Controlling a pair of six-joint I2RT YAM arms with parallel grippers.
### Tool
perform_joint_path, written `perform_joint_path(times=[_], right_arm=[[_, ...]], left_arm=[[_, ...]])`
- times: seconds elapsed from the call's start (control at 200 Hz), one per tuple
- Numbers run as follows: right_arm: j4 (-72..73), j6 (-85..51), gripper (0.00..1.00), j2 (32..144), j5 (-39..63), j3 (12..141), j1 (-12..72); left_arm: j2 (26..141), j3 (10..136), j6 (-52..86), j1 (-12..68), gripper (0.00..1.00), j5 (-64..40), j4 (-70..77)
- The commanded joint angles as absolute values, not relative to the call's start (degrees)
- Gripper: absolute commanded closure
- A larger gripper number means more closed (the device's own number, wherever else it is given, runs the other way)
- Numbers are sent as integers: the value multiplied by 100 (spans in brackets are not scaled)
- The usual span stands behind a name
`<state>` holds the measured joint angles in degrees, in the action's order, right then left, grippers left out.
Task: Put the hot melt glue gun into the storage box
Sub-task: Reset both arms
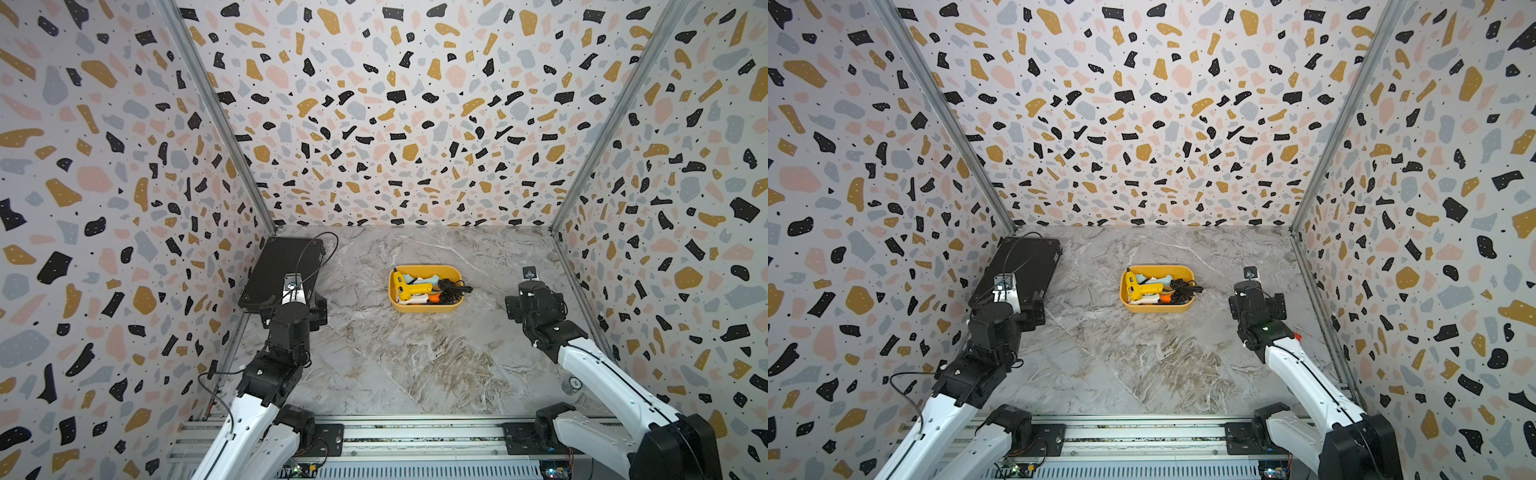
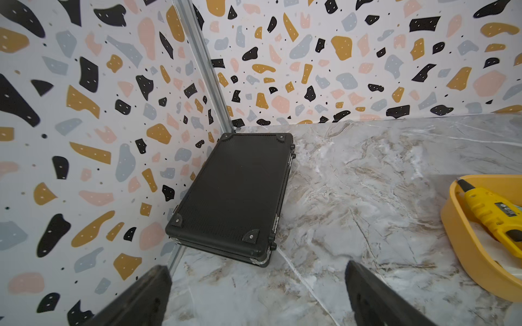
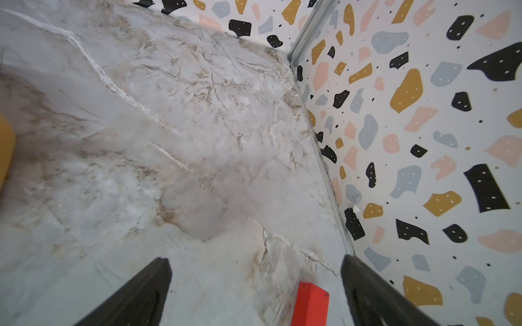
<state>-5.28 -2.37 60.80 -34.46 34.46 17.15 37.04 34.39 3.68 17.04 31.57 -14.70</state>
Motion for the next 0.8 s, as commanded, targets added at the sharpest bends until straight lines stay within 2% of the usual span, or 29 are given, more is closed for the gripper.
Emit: perform_joint_path(times=[0.0, 0.145, 0.23, 0.29, 0.385, 0.446, 0.611, 0.641, 0.696, 0.751, 0.796], right_arm=[[1831, 14, 1, 6554, -3621, 3055, 1571], [2977, 218, 1, 7544, -3395, 2889, 1480], [2891, 654, 1, 7922, -2942, 3128, 1350], [2615, 431, 1, 8142, -2693, 3240, 1097], [3989, 113, 1, 8571, -2418, 2621, 736], [3600, -45, 1, 8481, -2109, 2683, 576], [5038, 31, 1, 8651, -1354, 2019, 378], [5360, 80, 1, 8773, -1314, 1933, 357], [4872, 6, 1, 8615, -1323, 2022, 354], [5266, 65, 2, 8755, -1301, 1961, 352], [5007, 23, 2, 8680, -1317, 1994, 352]], left_arm=[[3976, 2917, 762, 1654, 0, 3360, -129], [4591, 2490, 983, 1553, 0, 3537, 487], [4909, 2327, 882, 1353, 0, 3467, 1108], [5203, 2269, 798, 1181, 0, 3374, 1446], [5449, 1953, 979, 892, 0, 3095, 2037], [5458, 1756, 1063, 769, 0, 2957, 2273], [5735, 1407, 1062, 519, 0, 2878, 2951], [5865, 1406, 1057, 500, 0, 2827, 3109], [6225, 1457, 1044, 493, 0, 2763, 3426], [6696, 1645, 874, 496, 0, 2725, 3665], [7053, 1817, 714, 492, 0, 2606, 3842]])
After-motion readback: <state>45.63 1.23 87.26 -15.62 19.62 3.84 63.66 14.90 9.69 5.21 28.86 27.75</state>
